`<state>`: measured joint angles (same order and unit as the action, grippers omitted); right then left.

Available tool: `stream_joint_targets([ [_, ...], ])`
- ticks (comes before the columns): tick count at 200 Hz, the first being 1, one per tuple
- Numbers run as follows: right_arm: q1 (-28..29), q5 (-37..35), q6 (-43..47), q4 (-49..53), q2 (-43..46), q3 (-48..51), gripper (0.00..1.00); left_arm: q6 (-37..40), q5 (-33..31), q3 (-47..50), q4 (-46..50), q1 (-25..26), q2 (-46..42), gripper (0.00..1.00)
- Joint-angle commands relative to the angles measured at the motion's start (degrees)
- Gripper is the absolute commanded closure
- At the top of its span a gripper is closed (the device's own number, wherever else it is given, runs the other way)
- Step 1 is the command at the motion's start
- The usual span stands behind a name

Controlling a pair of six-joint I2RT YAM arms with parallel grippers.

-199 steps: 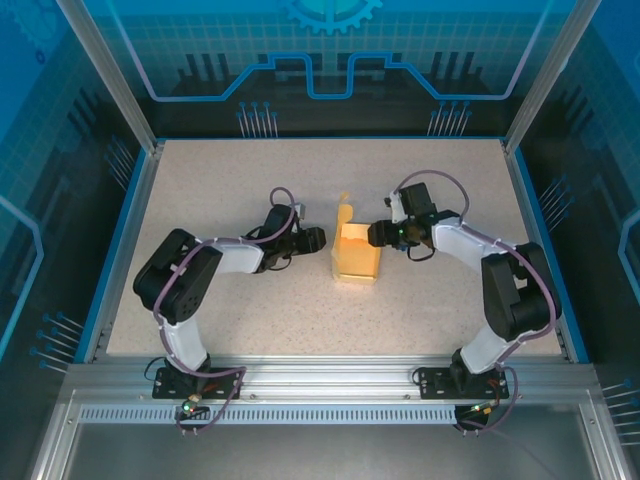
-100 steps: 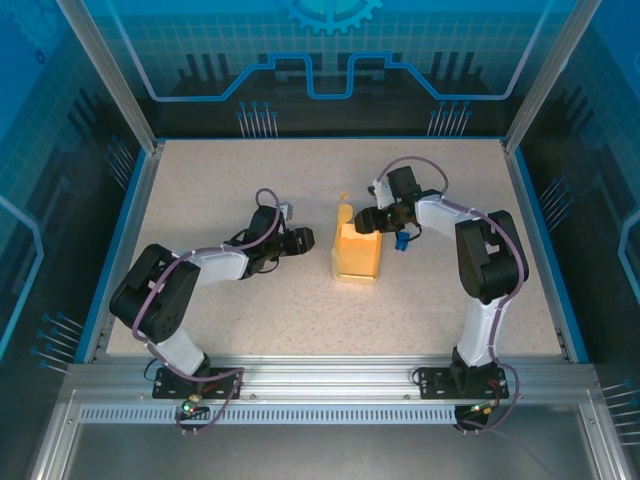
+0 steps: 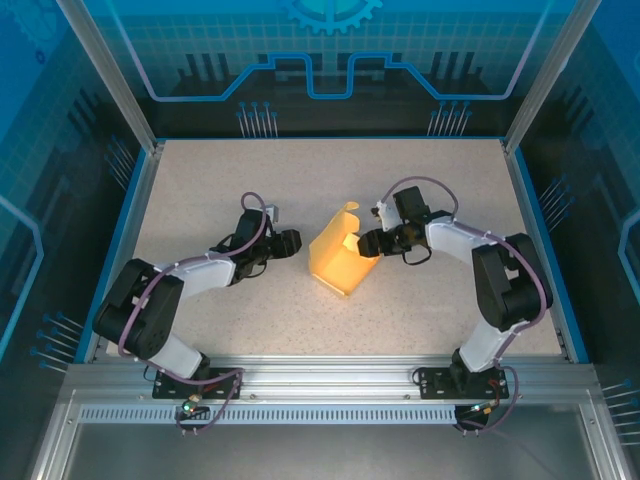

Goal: Fold the paper box

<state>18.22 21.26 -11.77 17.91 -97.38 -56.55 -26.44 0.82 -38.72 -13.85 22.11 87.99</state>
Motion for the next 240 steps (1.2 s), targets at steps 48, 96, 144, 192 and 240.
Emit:
stream_joint_targets([
  [48,1.9,-7.8,4.0,2.5,-1.0,-1.6,0.58,1.9,-0.7,1.6,1.1,-0.5,-2.7,0.36],
  [96,5.3,-13.0,5.0,4.8,-3.1,-4.1,0.71,2.1,-0.6,2.3,1.2,-0.7,-3.2,0.36],
  [144,9.5,-21.1,4.0,6.7,-3.9,-4.4,0.77,2.3,-0.5,2.3,1.4,-0.9,-3.6,0.35],
  [192,13.8,-30.0,3.2,9.5,-5.2,-5.9,0.82,2.0,0.2,2.3,1.4,-1.0,-3.6,0.35],
  [240,16.8,-37.6,0.8,10.3,-7.5,-6.1,0.88,1.8,0.5,2.2,1.2,-1.0,-3.6,0.35],
])
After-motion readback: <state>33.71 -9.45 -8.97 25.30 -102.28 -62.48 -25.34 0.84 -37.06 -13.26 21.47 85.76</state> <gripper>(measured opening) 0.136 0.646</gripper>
